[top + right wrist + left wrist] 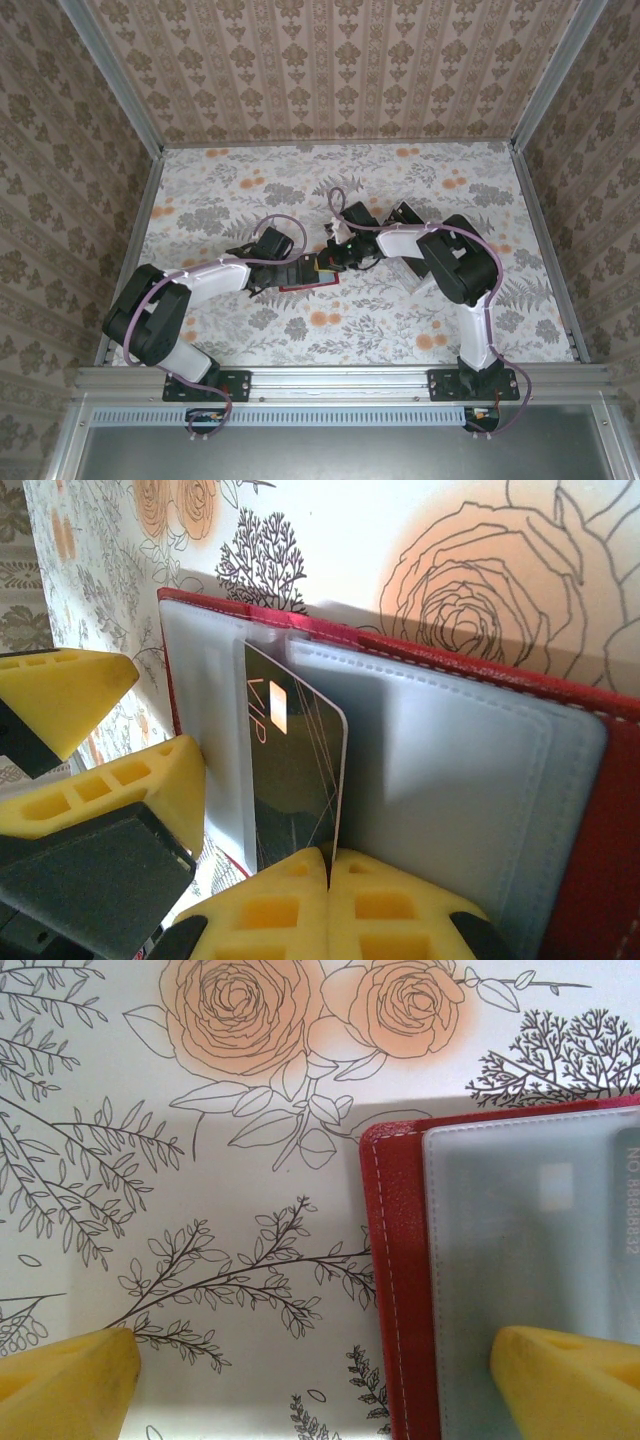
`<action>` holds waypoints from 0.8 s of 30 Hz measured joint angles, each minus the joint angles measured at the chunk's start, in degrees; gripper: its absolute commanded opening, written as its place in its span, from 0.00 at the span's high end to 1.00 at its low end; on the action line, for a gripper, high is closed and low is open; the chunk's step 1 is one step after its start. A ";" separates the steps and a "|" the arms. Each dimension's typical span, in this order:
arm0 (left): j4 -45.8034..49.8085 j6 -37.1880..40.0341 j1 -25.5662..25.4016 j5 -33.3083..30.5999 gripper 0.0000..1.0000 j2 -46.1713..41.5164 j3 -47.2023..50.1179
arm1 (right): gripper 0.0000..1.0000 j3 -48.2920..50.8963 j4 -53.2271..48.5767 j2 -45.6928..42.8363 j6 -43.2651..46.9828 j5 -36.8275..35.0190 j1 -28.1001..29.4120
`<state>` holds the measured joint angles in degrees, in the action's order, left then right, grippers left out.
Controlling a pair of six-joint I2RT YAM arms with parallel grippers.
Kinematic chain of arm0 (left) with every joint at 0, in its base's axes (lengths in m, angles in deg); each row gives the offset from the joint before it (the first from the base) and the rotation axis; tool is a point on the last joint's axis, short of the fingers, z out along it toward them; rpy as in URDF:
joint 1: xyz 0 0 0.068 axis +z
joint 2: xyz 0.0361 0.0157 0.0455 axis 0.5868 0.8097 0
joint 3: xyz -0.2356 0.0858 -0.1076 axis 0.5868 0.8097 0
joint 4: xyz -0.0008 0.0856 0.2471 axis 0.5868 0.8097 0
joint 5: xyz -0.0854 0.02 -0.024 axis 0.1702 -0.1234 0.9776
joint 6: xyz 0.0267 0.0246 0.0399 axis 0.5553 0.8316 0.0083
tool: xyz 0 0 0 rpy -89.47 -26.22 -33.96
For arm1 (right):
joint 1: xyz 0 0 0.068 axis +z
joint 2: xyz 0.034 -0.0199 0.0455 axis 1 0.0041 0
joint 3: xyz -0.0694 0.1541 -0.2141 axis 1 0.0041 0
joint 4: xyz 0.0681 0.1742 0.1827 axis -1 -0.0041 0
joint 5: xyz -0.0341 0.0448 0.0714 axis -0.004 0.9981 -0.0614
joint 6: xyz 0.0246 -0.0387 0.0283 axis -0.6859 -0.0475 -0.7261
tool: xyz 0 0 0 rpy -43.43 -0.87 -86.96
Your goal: Put the credit cards into the card holder
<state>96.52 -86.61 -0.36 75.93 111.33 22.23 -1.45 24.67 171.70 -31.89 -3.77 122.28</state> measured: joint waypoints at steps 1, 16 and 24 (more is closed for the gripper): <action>-0.02 0.00 0.00 0.00 0.00 0.00 0.00 | 1.00 -0.24 -0.13 0.09 0.00 0.02 0.07; 1.40 0.07 2.34 1.53 0.00 -2.08 0.00 | 1.00 -4.02 -1.46 2.49 -0.22 -0.31 1.88; 2.82 0.28 8.31 2.40 0.00 -6.25 0.00 | 1.00 -4.11 -1.68 2.54 -0.33 -0.76 1.92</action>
<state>99.34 -86.33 7.95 78.34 105.08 22.23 -5.56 22.99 174.23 -32.22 -4.54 124.20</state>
